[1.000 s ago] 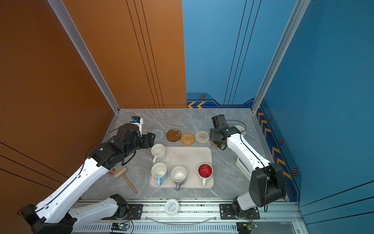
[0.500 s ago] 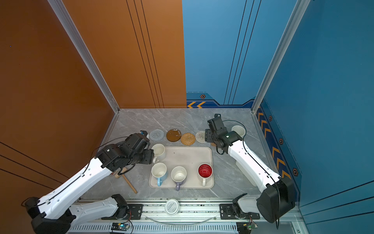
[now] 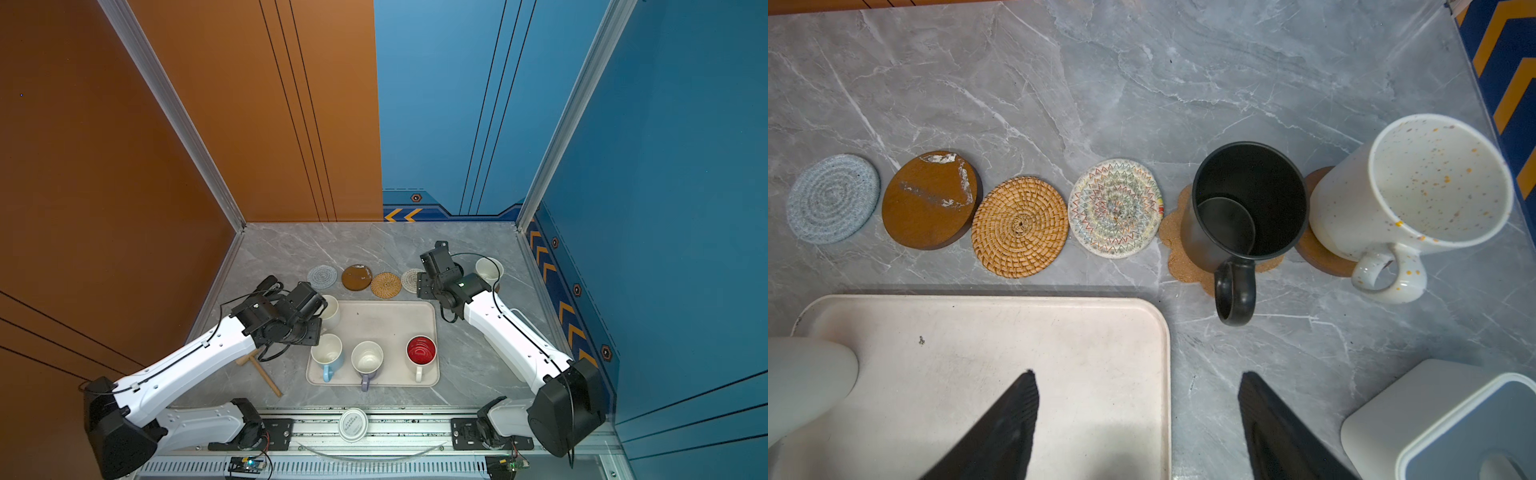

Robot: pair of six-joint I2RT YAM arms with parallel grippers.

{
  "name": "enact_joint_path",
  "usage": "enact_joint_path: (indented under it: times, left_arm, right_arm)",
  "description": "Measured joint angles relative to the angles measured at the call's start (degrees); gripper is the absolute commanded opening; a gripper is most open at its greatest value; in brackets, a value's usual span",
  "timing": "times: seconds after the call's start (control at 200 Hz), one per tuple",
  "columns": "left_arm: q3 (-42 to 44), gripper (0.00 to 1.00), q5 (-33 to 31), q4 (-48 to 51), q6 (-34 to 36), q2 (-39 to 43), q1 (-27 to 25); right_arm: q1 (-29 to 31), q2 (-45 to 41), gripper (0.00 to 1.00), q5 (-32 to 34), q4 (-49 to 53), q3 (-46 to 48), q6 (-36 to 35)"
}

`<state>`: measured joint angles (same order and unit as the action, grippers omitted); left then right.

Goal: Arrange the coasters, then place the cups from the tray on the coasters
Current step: 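Lower the left gripper into the white mug on the tray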

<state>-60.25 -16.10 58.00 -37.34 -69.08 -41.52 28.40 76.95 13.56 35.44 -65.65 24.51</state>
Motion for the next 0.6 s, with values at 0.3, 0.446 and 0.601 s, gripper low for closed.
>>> enact_joint_path:
  times: [0.3, 0.446, 0.601]
  left_arm:
    - [4.2, 0.60, 0.5, -6.2, -1.3, -0.7, 3.6]
    - [4.9, 0.60, 1.5, -9.3, -1.3, -0.9, 5.1]
    - [5.0, 0.59, 3.1, -11.7, -1.3, -2.0, 5.9]
  right_arm:
    - [0.1, 0.0, 0.75, 0.0, -0.1, 0.1, 0.9]
    - [0.2, 0.1, 0.75, 0.0, -0.1, 0.5, 1.2]
    - [0.3, 0.5, 0.75, 0.0, -0.1, 0.6, 1.3]
